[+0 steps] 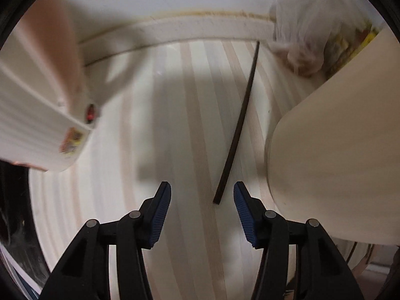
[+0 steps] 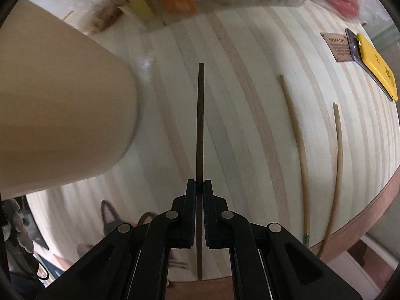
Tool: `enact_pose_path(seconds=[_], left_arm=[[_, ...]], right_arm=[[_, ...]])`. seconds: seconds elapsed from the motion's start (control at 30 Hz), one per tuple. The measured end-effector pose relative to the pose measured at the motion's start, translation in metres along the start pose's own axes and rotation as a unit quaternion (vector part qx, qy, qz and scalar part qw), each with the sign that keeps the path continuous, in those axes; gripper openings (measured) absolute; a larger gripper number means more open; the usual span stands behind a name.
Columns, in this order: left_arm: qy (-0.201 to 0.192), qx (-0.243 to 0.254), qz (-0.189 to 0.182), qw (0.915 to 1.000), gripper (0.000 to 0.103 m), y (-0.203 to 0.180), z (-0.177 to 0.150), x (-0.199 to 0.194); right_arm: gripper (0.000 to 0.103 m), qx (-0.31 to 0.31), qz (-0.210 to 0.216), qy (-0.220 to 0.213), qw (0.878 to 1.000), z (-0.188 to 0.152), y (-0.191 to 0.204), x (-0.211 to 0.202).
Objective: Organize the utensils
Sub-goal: 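Grasp another dark chopstick with the left tool while the right tool keeps its dark chopstick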
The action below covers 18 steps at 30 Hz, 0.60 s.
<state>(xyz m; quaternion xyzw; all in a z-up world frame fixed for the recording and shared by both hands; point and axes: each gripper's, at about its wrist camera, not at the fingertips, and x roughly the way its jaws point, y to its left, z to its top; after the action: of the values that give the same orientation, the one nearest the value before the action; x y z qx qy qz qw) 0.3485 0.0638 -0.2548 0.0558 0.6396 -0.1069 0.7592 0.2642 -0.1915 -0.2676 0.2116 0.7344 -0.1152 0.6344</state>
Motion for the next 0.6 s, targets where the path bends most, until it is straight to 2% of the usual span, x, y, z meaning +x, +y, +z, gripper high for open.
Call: enact_pose_path(seconds=[0.03,0.1,0.13,0.17,0.3,0.4,0.47,0.57,0.6], left_arm=[[0.002,0.005,-0.001,1.0000,0.047,-0.002,0.001,0.004],[0.002,0.018,0.000,0.9998,0.029,-0.008,0.000,0.011],[-0.007,0.030,0.013,0.9994,0.020,-0.013,-0.002,0.010],[-0.009,0.036,0.014,0.9992,0.008,-0.016,-0.003,0.010],[-0.013,0.024,0.021,0.9994,0.006,-0.018,-0.012,0.006],[-0.010,0.002,0.033,0.9994,0.005,-0.013,-0.031,0.001],[-0.005,-0.021,0.037,0.9991,0.004,-0.009,-0.053,-0.007],[0.013,-0.047,0.041,0.9980,0.004,-0.011,-0.100,-0.022],[0.028,-0.058,0.038,0.9972,0.004,-0.014,-0.124,-0.028]], right_arm=[[0.005,0.006,-0.004,-0.001,1.000,0.000,-0.001,0.003],[0.005,0.012,-0.012,-0.002,1.000,0.002,-0.003,0.006],[0.005,0.017,-0.017,-0.003,1.000,0.001,-0.005,0.009],[0.005,0.020,-0.021,-0.002,1.000,0.001,-0.006,0.011],[0.005,0.025,-0.033,0.000,0.999,-0.001,-0.009,0.016],[0.005,0.016,-0.037,-0.001,0.999,-0.006,-0.011,0.017],[0.005,0.004,-0.036,-0.002,0.999,-0.008,-0.009,0.017],[0.005,-0.017,-0.034,-0.004,0.999,-0.016,-0.007,0.018],[0.005,-0.026,-0.033,-0.003,0.999,-0.020,-0.007,0.019]])
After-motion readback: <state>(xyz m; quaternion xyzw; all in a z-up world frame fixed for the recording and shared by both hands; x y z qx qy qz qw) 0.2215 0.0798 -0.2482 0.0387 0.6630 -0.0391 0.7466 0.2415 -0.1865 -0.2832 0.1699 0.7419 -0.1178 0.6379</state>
